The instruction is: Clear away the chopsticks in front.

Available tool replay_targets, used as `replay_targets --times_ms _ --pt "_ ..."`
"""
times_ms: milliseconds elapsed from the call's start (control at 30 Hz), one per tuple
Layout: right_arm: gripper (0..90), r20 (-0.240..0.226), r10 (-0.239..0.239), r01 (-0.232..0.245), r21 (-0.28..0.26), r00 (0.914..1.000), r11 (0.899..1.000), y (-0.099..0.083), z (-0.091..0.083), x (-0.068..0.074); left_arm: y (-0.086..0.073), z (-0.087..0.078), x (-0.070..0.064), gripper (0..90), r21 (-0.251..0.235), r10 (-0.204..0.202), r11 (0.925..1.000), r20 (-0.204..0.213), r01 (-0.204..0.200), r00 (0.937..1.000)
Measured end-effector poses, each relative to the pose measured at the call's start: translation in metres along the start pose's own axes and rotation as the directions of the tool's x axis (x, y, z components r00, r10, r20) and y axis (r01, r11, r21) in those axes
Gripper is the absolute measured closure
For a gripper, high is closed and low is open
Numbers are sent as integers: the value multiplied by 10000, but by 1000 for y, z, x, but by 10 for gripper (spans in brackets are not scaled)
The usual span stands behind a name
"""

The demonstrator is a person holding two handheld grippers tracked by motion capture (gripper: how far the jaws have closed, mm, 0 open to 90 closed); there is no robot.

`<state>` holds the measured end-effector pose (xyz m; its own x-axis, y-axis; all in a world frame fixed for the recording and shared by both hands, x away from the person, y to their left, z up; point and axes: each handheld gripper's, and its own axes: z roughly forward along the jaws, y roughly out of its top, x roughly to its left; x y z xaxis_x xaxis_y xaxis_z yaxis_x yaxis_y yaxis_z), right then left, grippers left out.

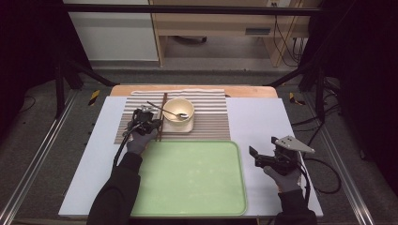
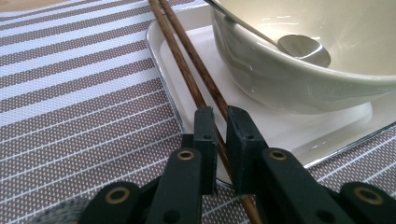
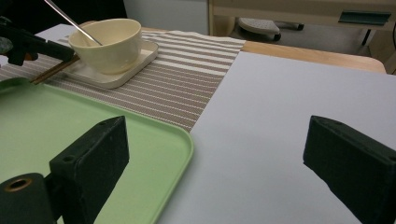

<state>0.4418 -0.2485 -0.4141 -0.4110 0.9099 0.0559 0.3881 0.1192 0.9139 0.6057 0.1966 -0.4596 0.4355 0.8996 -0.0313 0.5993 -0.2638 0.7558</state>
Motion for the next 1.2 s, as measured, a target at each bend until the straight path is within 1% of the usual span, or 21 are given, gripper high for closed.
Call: replay_targets --times_ms 33,67,100,233,267,333,367,433,467,533,567,633,667,767,800,933,1033,1200 --pt "71 0 0 0 0 10000 10000 0 0 0 0 0 0 824 -15 -38 10000 -39 38 10000" --pt "71 -8 12 -12 12 10000 10000 0 0 0 0 -2 0 835 110 10 9999 -139 -9 9999" --pt "71 8 -17 17 26 10000 10000 0 0 0 0 -2 0 838 129 9 9999 -163 -7 9999" --pt "71 -11 2 -2 19 10000 10000 0 0 1 -1 -4 1 845 189 -8 9998 -134 11 9999" --pt "71 -1 3 -3 21 10000 10000 0 0 1 -2 -5 0 846 176 -103 9998 -148 106 9998" --pt "71 3 -5 5 8 10000 10000 0 0 0 -2 -6 0 846 216 -100 9997 -146 103 9998" --pt "71 1 -5 5 1 10000 10000 0 0 0 -2 -7 0 845 323 59 9995 -167 -53 9998" --pt "71 10 1 -1 3 10000 10000 0 0 0 -2 -7 -1 837 260 34 9997 -223 -28 9997" --pt "71 9 6 -6 6 10000 10000 0 0 0 -1 -7 -1 809 243 90 9997 -250 -84 9996" --pt "71 7 7 -7 8 10000 10000 0 0 0 0 -5 -2 793 108 214 9997 -393 -210 9990" --pt "71 19 -3 3 30 10000 10000 0 0 0 2 -5 -2 775 134 342 9993 -379 -338 9987" --pt "71 20 -19 19 42 10000 10000 0 0 0 6 0 -2 773 166 370 9992 -398 -364 9985" --pt "71 16 -22 22 38 10000 10000 0 0 0 7 2 -3 770 107 356 9993 -421 -351 9985" --pt "71 24 -28 28 7 10000 10000 0 0 0 8 4 -3 774 98 398 9992 -414 -394 9983" --pt "71 31 -11 11 -2 10000 10000 0 -1 0 9 7 -2 776 169 356 9993 -451 -348 9984" --pt "71 31 12 -12 -13 10000 10000 0 -1 -1 8 11 -1 787 244 355 9991 -512 -343 9981" --pt "72 25 7 -7 -44 10000 10000 1 -2 -1 8 13 -1 819 227 285 9994 -527 -274 9982" --pt "71 34 -1 1 -24 10000 10000 0 -1 -1 8 13 -2 846 231 248 9995 -686 -233 9973"
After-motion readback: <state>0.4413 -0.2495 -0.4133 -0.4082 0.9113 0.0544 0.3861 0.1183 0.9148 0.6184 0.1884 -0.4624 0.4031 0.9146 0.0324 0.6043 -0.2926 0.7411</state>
